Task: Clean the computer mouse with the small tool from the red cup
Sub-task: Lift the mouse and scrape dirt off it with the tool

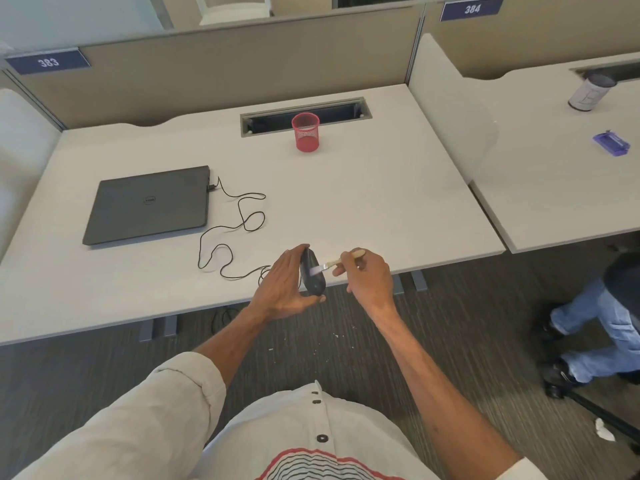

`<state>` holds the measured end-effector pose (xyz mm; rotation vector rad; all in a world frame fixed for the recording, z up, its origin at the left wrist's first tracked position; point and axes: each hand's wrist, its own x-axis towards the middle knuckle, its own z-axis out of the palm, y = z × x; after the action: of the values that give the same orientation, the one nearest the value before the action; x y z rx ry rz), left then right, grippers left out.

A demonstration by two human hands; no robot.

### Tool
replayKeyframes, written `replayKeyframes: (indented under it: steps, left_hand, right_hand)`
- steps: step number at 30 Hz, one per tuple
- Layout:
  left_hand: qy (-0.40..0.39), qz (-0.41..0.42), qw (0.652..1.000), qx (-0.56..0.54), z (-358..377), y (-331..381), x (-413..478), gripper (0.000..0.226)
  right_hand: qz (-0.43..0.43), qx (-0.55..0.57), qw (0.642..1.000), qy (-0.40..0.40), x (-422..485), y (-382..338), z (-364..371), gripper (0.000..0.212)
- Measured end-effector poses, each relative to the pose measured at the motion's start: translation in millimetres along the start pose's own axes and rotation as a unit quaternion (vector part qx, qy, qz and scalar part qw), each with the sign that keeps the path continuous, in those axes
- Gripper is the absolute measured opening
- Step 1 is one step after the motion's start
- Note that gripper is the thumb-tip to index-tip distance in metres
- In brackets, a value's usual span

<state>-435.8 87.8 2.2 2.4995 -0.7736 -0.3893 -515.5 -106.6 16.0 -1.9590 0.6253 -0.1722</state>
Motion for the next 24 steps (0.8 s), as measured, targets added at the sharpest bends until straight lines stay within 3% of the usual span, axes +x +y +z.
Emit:
replayKeyframes:
  steps: [9,15,24]
  left_hand:
    - [0.011,0.000,1.000,-0.004,1,3,-6,0.125]
    - [0.007,0.003,1.000,-0.003,3,7,-7,0.128]
    - [0.018,-0.007,1.000,-0.009,5,15,-8,0.128]
  right_hand:
    - [0.048,0.020,0.998,0.044,0,10,-6,0.026]
    - [0.057,0.177,0.982,0.007,0,6,-5,0.025]
    - [0.153,0.096,0.983,0.022,-8,24,-15,0.032]
